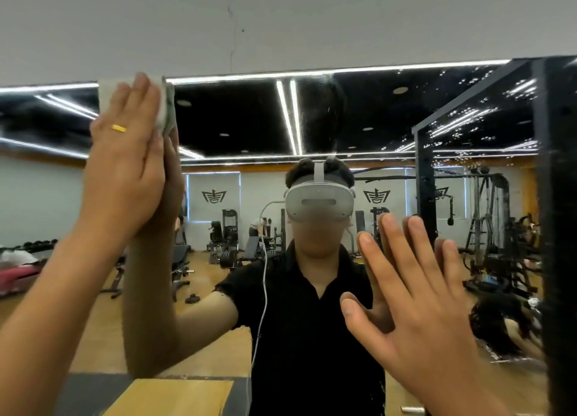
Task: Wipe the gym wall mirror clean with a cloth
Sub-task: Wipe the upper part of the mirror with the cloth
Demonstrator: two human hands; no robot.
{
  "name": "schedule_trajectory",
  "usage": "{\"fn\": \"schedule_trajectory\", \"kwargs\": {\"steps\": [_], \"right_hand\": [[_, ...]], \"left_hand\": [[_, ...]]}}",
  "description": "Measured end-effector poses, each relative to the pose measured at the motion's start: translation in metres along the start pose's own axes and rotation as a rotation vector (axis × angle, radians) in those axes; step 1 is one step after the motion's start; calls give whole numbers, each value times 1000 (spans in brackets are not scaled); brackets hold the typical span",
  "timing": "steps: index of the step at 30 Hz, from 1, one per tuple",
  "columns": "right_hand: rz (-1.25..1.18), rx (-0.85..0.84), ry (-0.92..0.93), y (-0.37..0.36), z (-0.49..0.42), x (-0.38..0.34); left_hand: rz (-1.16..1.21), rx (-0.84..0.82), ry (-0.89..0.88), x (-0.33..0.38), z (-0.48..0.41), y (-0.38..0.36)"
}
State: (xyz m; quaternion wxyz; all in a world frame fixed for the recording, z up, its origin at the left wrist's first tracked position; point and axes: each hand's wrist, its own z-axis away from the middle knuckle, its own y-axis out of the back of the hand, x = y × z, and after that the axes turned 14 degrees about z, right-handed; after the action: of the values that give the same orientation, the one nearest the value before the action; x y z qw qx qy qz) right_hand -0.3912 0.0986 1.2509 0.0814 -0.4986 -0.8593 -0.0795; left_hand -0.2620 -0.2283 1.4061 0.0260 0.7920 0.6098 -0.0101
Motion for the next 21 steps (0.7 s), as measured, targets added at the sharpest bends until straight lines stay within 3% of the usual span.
{"fn": "schedule_trajectory", "kwargs": {"steps": [4, 8, 14, 18, 21], "right_hand": [[-5, 15, 6, 0, 0, -1], [-33, 18, 17, -1, -2, 1], [-51, 16, 21, -1, -1, 4], [-36, -15, 18, 0, 0, 6], [-26, -10, 21, 0, 2, 4]], "left_hand": [[-25, 88, 1, 31, 3, -12], [163, -62, -129, 99, 17, -41], [-80, -245, -262, 124, 42, -85], [-1, -274, -159, 114, 37, -67], [17, -181, -35, 89, 35, -41]]}}
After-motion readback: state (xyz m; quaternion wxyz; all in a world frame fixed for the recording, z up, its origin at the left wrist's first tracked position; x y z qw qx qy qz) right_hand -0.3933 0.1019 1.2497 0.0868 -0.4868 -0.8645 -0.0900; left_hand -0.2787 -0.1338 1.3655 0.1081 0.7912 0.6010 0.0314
